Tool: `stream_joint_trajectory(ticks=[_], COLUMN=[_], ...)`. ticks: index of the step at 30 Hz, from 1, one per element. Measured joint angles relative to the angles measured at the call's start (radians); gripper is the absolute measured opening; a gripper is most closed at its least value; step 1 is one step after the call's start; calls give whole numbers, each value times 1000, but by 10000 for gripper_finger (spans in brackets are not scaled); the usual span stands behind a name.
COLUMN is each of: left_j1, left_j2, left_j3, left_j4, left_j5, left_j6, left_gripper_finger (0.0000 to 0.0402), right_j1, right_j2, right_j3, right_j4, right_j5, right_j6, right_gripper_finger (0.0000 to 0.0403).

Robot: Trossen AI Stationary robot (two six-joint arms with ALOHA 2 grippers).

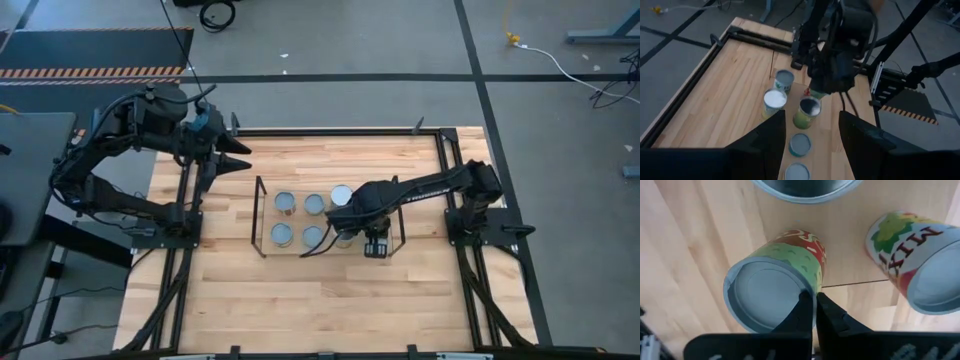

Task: Pick and place cans onto a shelf
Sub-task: Put the canned green on the shelf

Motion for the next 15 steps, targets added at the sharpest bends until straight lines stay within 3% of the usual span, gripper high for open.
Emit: stream_joint_trajectory(ticks=[15], left_j1=[0], left_j2=[0], left_j3=[0], left_j4=[126], left_j5=[0], left_j6=[0], left_gripper_finger=[188], right_j1=[-56], right_j2=[-13], right_j3=[-49], right_j4=[60], right_j5=[61], right_j6=[-59], right_gripper_finger=[10])
